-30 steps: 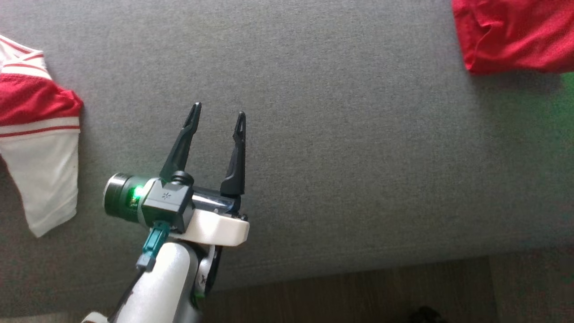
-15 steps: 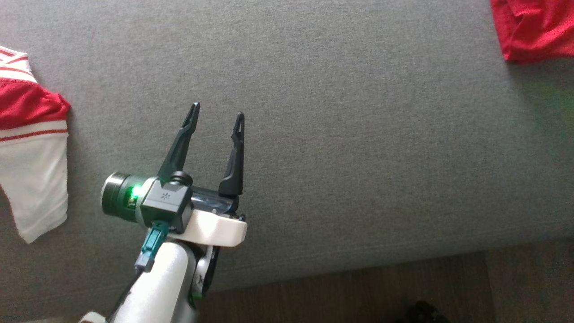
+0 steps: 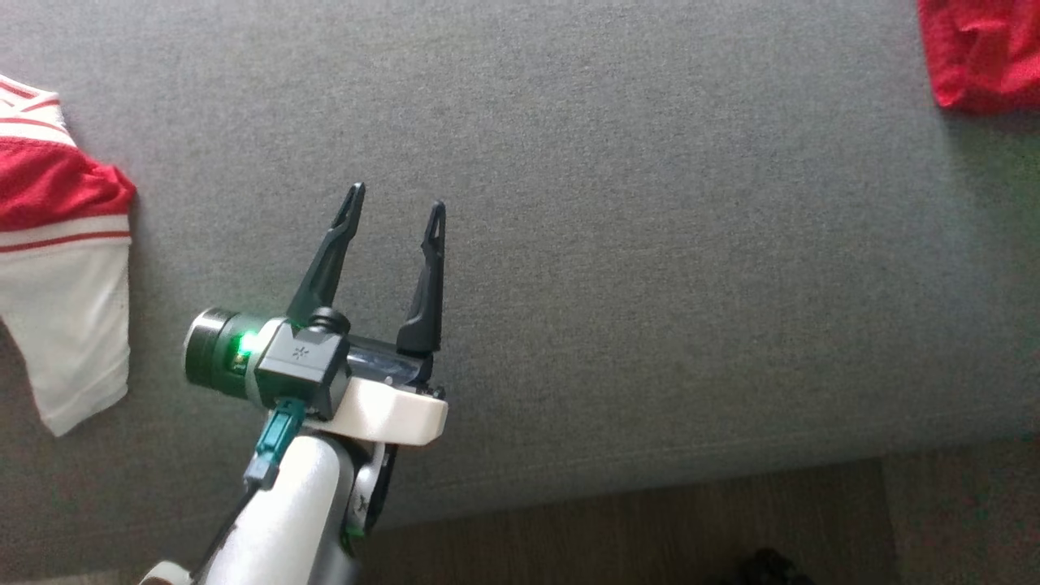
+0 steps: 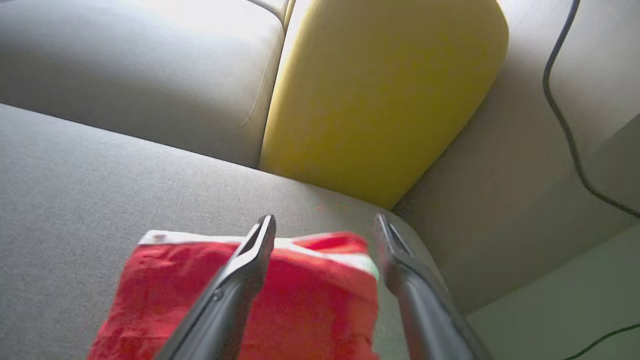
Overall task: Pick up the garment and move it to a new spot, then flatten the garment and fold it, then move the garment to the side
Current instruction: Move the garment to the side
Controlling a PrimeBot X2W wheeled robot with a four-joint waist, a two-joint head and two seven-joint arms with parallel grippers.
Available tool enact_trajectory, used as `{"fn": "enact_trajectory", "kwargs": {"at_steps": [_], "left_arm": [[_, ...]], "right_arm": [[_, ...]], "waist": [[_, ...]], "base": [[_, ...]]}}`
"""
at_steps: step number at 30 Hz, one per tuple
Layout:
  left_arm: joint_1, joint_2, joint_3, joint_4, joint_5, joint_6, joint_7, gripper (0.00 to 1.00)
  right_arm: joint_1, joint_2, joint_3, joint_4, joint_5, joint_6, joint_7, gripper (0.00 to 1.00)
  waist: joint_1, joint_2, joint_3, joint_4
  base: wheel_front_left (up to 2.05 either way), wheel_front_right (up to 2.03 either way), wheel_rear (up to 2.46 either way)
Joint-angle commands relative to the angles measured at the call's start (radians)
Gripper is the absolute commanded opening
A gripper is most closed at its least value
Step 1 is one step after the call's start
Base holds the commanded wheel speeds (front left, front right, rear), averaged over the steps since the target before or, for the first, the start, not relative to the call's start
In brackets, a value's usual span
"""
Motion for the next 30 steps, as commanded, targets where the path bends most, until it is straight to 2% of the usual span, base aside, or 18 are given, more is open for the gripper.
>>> {"fn": "enact_trajectory", "kwargs": {"at_steps": [1, 4, 9, 10, 14, 22, 26, 30], "left_arm": [[-0.016, 0.008, 0.032, -0.03, 0.011, 0.003, -0.005, 1.0], [-0.005, 0.007, 0.038, -0.03, 0.007, 0.008, -0.005, 1.0], [0.01, 0.005, 0.041, -0.029, -0.004, 0.011, -0.005, 1.0], [0.01, 0.005, 0.041, -0.029, -0.004, 0.011, -0.005, 1.0], [0.037, 0.002, 0.036, -0.022, -0.017, 0.011, -0.005, 1.0], [0.118, -0.006, 0.06, -0.022, -0.081, 0.037, -0.005, 1.0], [0.146, -0.007, 0.078, -0.03, -0.116, 0.05, -0.005, 1.0], [0.17, -0.008, 0.087, -0.035, -0.133, 0.058, -0.005, 1.0]], "right_arm": [[0.023, -0.006, -0.025, -0.047, -0.029, 0.0, -0.009, 1.0], [0.067, 0.073, -0.053, -0.118, -0.056, 0.0, -0.012, 1.0], [0.167, 0.176, 0.001, -0.238, -0.044, 0.0, -0.031, 1.0], [0.167, 0.176, 0.001, -0.238, -0.044, 0.0, -0.031, 1.0], [0.282, 0.268, 0.046, -0.315, -0.015, 0.0, -0.046, 1.0], [0.5, 0.427, 0.11, -0.428, -0.01, 0.0, -0.137, 1.0], [0.585, 0.477, 0.077, -0.485, -0.023, 0.0, -0.153, 1.0], [0.673, 0.504, 0.045, -0.594, -0.036, 0.0, -0.154, 1.0]], "waist": [[0.0, 0.0, -0.014, 0.001], [0.0, 0.0, -0.051, -0.003], [0.0, 0.0, -0.104, -0.003], [0.0, 0.0, -0.104, -0.003], [0.0, 0.0, -0.166, 0.007], [0.0, 0.0, -0.289, 0.047], [0.0, 0.0, -0.32, 0.08], [0.0, 0.0, -0.338, 0.113]], "base": [[0.0, 0.0, 0.0], [0.0, 0.0, 0.0], [0.0, 0.0, 0.0], [0.0, 0.0, 0.0], [0.0, 0.0, 0.0], [0.0, 0.0, 0.0], [0.0, 0.0, 0.0], [0.0, 0.0, 0.0]]}}
